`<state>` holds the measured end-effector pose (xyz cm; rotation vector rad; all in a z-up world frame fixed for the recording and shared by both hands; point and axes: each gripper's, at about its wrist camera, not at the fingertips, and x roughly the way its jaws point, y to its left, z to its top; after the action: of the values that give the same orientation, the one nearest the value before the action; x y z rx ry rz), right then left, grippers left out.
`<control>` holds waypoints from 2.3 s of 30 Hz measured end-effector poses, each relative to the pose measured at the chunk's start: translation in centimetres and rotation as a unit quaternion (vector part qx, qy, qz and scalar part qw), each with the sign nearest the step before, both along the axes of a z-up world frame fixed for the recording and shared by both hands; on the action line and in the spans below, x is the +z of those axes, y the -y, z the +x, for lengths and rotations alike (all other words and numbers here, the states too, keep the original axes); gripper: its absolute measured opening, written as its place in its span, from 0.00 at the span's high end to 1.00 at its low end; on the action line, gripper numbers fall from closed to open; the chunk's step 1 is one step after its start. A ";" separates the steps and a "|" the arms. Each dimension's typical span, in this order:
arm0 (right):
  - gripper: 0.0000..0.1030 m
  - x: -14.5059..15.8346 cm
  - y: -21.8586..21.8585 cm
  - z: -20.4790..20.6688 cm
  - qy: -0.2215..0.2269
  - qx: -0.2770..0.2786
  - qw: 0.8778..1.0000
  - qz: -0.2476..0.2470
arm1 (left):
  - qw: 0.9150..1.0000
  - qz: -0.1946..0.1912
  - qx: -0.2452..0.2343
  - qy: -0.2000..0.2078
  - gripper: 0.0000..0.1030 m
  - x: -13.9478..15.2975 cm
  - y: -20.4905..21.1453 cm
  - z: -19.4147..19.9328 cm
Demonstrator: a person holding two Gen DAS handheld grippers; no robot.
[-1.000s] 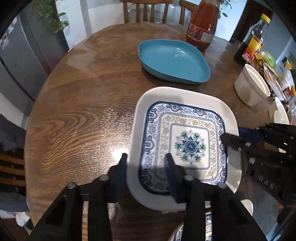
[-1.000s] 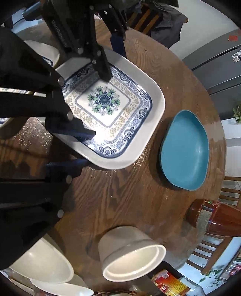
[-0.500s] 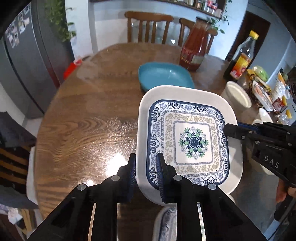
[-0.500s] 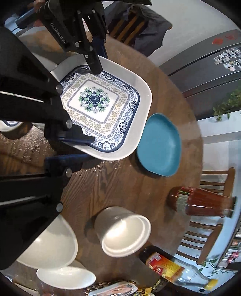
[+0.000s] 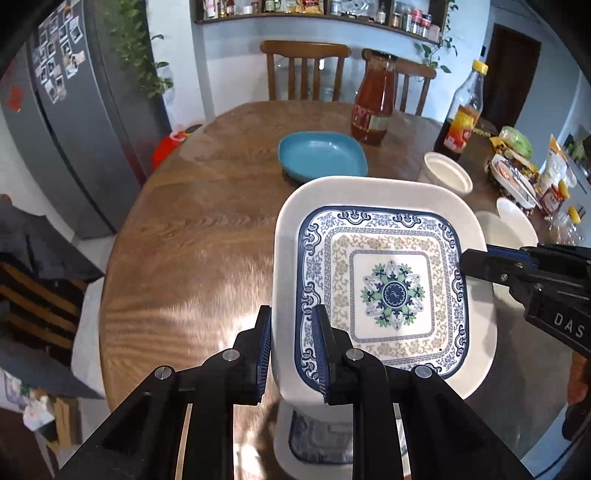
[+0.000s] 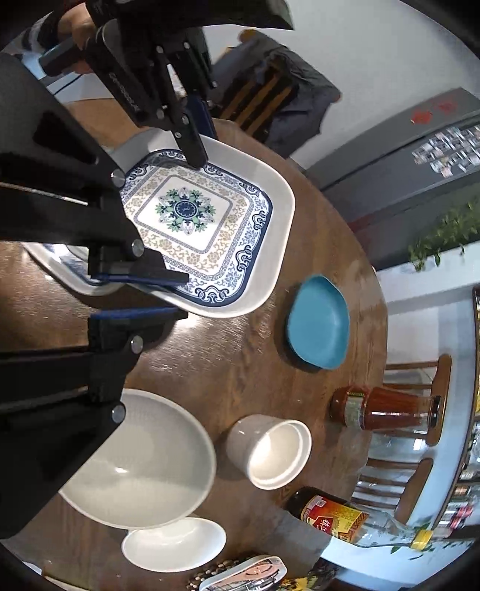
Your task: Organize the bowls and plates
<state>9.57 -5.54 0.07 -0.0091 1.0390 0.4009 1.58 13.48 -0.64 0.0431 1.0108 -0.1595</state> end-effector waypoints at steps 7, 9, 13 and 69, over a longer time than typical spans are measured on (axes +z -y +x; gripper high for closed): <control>0.89 -2.0 0.3 -2.2 -0.026 0.011 1.000 0.002 | 0.999 -0.008 0.009 -0.030 0.79 -2.1 -0.3 -2.4; 0.89 -2.5 0.1 -2.8 -0.032 0.014 0.999 0.001 | 0.999 -0.003 0.007 -0.033 0.79 -2.3 -0.2 -2.9; 0.89 -3.0 0.0 -3.7 -0.039 0.017 0.999 0.006 | 0.999 0.001 0.006 -0.040 0.79 -2.5 -0.4 -3.6; 0.02 4.3 6.9 -2.3 0.056 -0.069 0.996 -0.008 | 0.999 -0.027 0.028 -0.010 0.17 2.0 1.7 2.9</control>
<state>7.25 -12.41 4.36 0.0260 0.9258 0.2644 4.52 11.75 1.35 -0.0367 1.0262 -0.1359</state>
